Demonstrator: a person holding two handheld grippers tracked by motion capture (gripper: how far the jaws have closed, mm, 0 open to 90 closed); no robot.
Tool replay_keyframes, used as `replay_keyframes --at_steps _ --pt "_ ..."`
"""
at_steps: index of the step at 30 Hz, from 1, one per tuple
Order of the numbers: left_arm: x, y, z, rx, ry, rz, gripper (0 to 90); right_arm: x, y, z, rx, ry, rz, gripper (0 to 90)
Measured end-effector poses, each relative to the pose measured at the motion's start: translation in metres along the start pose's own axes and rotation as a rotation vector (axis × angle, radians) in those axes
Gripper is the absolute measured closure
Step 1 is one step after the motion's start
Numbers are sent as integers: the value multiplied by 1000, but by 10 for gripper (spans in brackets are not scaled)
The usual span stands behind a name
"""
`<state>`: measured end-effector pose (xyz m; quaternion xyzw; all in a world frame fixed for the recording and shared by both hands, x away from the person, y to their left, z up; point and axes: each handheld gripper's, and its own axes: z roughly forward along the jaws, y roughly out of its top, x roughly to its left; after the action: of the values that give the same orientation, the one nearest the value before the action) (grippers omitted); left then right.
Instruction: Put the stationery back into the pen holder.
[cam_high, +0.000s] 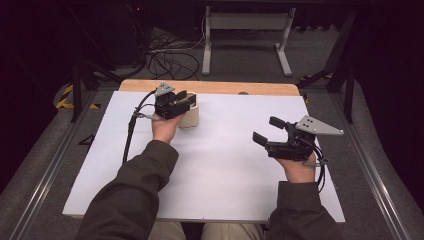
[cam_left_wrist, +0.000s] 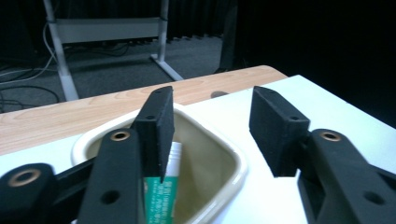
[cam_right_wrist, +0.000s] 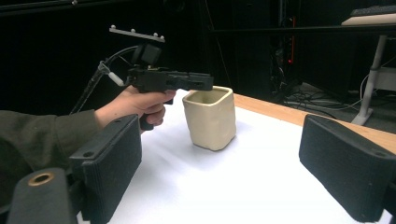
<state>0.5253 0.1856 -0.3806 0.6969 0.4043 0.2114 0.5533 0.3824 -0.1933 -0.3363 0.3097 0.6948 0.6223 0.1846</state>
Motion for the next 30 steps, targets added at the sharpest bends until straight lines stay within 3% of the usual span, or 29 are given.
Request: replay_keyframes --at_steps 3,18,30 --pt "-3 0 -4 5 -9 8 420 0 -1 0 4 -3 0 138" --pt "-13 1 -41 -52 -37 46 265 1 -2 4 19 -15 -8 138" --pt "-20 -3 -62 -63 -44 70 179 2 -3 3 18 -27 -8 138"
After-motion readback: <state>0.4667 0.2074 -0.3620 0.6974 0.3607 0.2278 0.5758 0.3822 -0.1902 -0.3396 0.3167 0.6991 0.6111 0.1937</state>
